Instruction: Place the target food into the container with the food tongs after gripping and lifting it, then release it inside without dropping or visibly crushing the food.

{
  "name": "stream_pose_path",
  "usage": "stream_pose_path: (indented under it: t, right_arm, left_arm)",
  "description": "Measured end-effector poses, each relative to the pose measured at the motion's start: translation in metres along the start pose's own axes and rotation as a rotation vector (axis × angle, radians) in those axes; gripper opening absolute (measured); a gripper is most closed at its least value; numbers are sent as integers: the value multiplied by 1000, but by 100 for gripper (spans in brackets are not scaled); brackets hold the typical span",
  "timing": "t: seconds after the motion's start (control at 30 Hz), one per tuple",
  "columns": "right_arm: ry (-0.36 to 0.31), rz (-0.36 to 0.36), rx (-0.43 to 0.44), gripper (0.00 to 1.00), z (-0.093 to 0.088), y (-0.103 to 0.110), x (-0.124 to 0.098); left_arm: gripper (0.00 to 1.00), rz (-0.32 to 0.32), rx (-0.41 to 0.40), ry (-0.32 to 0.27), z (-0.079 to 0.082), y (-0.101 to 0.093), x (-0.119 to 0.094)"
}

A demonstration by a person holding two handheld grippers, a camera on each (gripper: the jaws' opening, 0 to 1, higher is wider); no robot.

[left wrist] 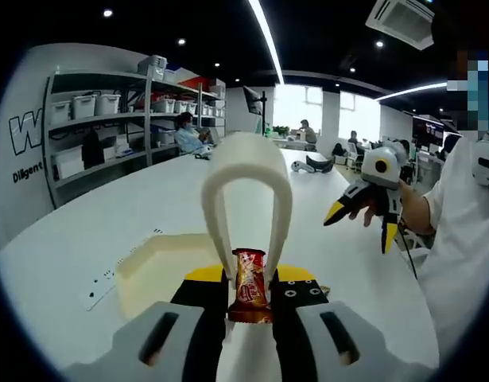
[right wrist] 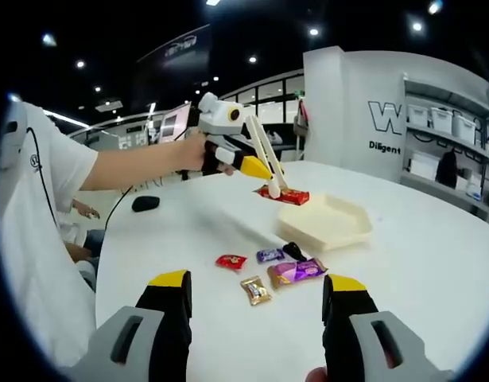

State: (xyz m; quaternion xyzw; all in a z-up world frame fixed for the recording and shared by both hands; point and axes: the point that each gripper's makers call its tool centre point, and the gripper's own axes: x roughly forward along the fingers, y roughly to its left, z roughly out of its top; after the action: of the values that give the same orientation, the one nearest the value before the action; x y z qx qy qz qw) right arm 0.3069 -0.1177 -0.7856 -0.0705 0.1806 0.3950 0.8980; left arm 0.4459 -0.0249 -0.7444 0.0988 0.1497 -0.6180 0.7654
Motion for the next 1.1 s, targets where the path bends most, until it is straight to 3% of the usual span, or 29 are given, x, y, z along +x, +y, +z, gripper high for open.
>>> stream_pose_path:
  t: [0.77, 1.1]
  right_arm:
    - [16, 5, 19, 65, -1, -14, 2]
    - [31, 20, 22, 66, -4, -13, 9]
  left_arm:
    - [19, -28, 25, 40, -7, 60, 43]
    - [19, -13, 25, 88, -27, 93, 58]
